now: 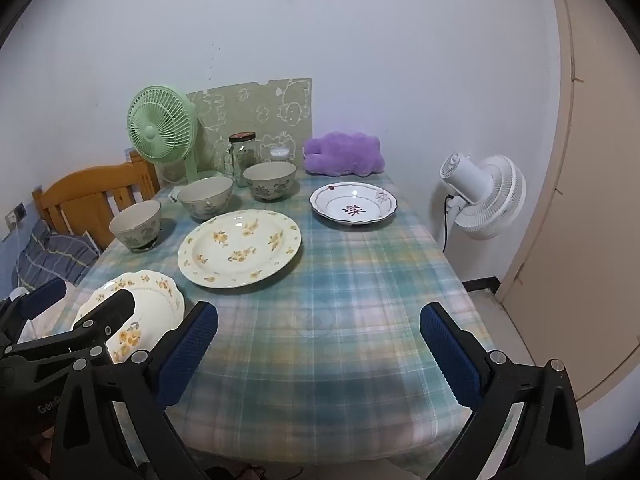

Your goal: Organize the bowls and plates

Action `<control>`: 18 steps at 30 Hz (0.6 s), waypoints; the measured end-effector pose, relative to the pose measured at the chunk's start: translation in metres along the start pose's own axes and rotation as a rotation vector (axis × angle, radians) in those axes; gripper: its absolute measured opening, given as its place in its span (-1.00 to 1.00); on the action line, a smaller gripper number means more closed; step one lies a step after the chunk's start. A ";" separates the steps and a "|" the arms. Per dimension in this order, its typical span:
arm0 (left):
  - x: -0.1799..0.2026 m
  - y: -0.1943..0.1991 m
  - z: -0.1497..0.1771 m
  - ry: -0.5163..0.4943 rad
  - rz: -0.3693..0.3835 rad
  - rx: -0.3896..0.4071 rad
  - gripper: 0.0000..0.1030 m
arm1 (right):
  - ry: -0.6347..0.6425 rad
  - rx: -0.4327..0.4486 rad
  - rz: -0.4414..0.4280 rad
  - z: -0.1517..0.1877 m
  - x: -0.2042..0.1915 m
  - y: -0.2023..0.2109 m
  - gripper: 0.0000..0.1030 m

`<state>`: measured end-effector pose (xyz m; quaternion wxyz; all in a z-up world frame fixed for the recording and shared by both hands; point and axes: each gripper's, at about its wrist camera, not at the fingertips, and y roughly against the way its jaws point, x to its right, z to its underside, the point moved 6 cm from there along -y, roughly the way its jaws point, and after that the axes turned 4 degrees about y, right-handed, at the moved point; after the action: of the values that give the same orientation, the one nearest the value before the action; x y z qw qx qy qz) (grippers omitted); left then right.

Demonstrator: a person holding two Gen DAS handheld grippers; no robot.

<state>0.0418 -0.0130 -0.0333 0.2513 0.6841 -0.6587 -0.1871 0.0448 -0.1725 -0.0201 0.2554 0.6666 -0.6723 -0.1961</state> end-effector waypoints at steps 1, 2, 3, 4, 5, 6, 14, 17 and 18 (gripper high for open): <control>0.000 0.000 0.000 0.002 0.002 -0.001 0.84 | 0.001 0.000 -0.002 0.000 0.001 0.001 0.98; -0.001 0.001 0.001 0.003 0.002 -0.002 0.84 | 0.000 -0.003 0.000 0.000 0.001 0.000 0.98; -0.001 0.001 0.001 0.004 0.001 -0.004 0.84 | 0.000 -0.006 0.001 0.000 0.001 0.000 0.98; -0.001 0.001 0.002 0.005 0.002 -0.006 0.84 | -0.001 -0.006 0.002 0.001 0.001 -0.001 0.98; -0.001 0.001 0.002 0.006 0.003 -0.007 0.84 | -0.002 -0.007 0.001 0.001 0.002 -0.001 0.98; 0.000 0.001 0.002 0.006 0.002 -0.007 0.84 | -0.002 -0.008 0.000 0.001 0.002 -0.001 0.98; 0.000 0.000 0.001 0.006 0.002 -0.007 0.84 | -0.001 -0.004 0.003 0.002 0.001 0.000 0.98; 0.000 0.000 0.001 0.006 0.002 -0.007 0.84 | -0.005 -0.007 0.005 0.003 0.002 -0.001 0.98; 0.000 0.000 0.001 0.006 0.001 -0.007 0.84 | -0.004 -0.005 0.005 0.004 0.002 -0.001 0.98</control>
<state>0.0412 -0.0133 -0.0342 0.2556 0.6834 -0.6577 -0.1871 0.0434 -0.1748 -0.0234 0.2562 0.6639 -0.6739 -0.1986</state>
